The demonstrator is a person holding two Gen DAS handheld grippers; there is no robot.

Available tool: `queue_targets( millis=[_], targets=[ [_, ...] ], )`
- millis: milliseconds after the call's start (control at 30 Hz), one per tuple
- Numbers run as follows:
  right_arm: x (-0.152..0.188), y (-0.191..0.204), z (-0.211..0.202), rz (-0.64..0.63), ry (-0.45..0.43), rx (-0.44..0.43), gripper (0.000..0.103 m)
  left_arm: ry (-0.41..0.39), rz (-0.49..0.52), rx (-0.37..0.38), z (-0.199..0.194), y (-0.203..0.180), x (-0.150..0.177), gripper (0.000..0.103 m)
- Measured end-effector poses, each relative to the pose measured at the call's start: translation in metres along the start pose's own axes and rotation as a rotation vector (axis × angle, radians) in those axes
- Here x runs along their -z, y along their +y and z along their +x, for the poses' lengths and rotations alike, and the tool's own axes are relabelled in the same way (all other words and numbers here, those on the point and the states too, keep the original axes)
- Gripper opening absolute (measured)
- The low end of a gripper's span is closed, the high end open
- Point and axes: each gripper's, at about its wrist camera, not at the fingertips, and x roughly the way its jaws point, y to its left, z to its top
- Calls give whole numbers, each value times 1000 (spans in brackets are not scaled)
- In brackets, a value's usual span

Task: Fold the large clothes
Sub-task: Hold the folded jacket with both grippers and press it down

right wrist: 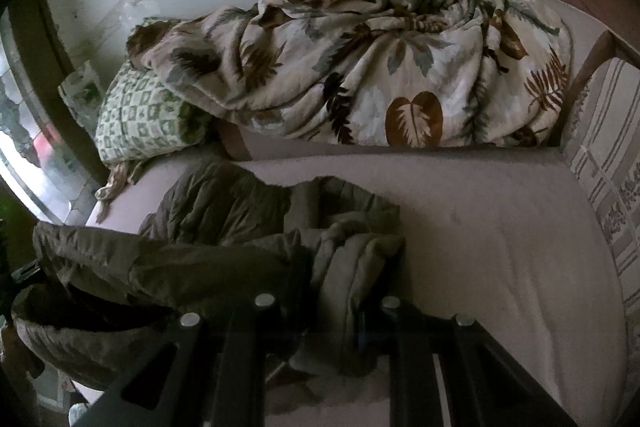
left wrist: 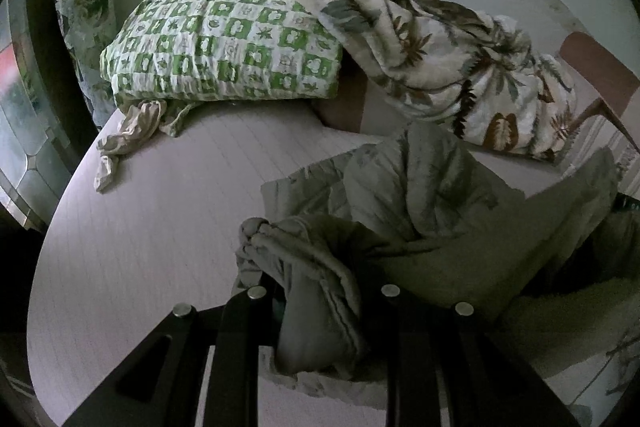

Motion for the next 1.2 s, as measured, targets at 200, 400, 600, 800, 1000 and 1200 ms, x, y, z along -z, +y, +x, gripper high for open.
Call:
queue_targets(
  millis=[200,400,600,800,1000,1200],
  targets=[
    [-24,7,28,-10,2,42,19,-6,15,-56,25,3,-15,23],
    [-44,6,51,8,-4,66,19,-11,28,-70,47,8,-28,23],
    [-59,9,85,-1,-1,111,19,-17,63,-99,72,5,-42,23],
    [-73,5,118,14,0,129,19,-22,84,-116,96,4,-56,23],
    [-82,4,149,19,3,160,19,-13,90,-141,130,5,-66,23],
    [-89,2,186,9,36,186,19,19,96,-161,166,7,-72,24]
  ],
)
